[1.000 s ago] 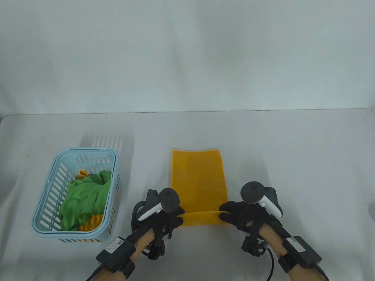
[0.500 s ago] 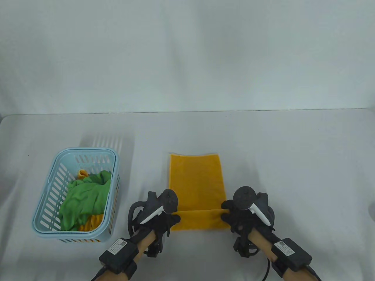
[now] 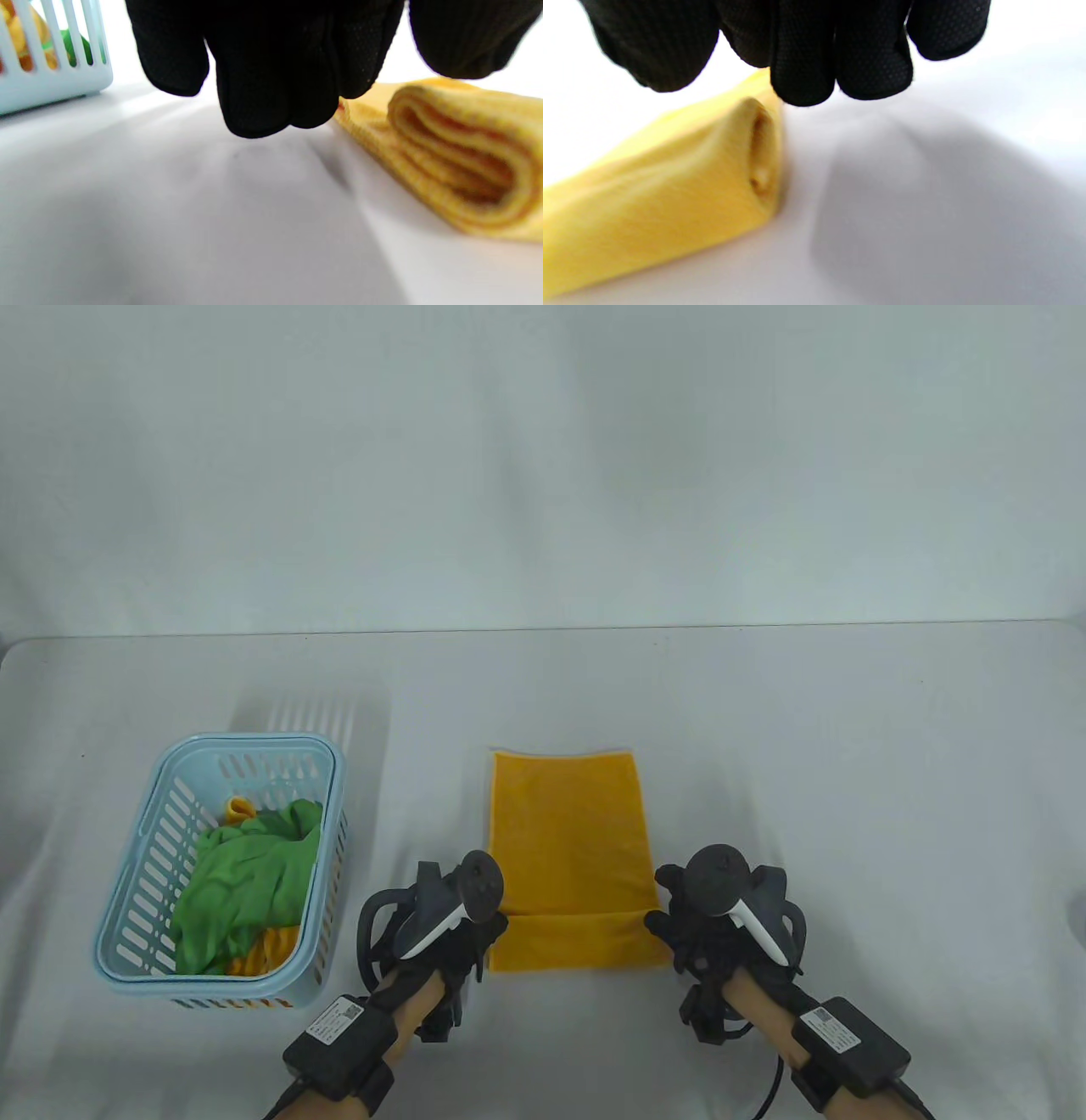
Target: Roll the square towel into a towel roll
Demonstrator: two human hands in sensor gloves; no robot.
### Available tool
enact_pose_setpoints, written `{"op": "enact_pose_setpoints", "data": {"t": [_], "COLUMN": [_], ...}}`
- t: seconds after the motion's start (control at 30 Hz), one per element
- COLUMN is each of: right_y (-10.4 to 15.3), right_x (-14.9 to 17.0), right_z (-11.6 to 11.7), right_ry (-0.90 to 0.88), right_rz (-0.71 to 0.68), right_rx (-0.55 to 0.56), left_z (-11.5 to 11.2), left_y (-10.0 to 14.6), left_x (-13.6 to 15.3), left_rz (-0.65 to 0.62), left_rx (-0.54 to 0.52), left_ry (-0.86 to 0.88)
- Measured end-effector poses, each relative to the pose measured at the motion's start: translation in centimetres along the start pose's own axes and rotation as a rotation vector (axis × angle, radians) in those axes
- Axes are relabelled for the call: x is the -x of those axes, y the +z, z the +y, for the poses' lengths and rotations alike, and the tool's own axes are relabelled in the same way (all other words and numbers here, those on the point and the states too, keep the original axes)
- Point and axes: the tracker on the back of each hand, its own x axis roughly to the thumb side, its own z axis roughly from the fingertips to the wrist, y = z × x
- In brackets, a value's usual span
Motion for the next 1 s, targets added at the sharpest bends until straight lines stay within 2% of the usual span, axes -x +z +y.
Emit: {"op": "enact_pose_setpoints", "data": {"t": [0.07, 0.13, 0.17, 0.23, 0.27, 0.4, 0.57, 0.8, 1.0], "right_y": [0.5, 1.1, 1.4, 2.0, 2.1, 2.0, 2.1, 1.7, 1.4], "right_x": [-0.6, -1.7, -2.0, -3.1, -3.4, -3.8, -3.9, -3.9, -3.7], "right_z": [-0.2, 0.1, 0.3, 1.3, 1.8, 3.3, 4.3, 4.8, 4.0], "right_ry": [-0.011, 0.001, 0.025, 0.125, 0.174, 0.308, 0.389, 0.41, 0.319], "right_rz": [-0.063, -0.19, -0.208, -0.295, -0.296, -0.275, -0.277, -0.269, -0.27], "right_rx": [-0.009, -0.068, -0.082, -0.147, -0.162, -0.151, -0.121, -0.045, -0.008], "left_z": [0.5, 1.1, 1.1, 0.8, 0.4, -1.0, -2.0, -2.9, -3.0], "left_y": [0.5, 1.2, 1.5, 2.2, 2.4, 2.6, 2.2, 1.5, 1.5], "left_x": [-0.5, -1.6, -2.0, -3.9, -4.4, -5.5, -5.1, -4.7, -4.5], "left_rz": [-0.038, -0.111, -0.151, -0.356, -0.38, -0.373, -0.348, -0.313, -0.298], "left_rx": [-0.023, -0.045, -0.045, 0.03, 0.05, 0.051, 0.09, 0.12, 0.13], "left_ry": [-0.009, -0.038, -0.051, -0.137, -0.18, -0.297, -0.292, -0.303, -0.29]}}
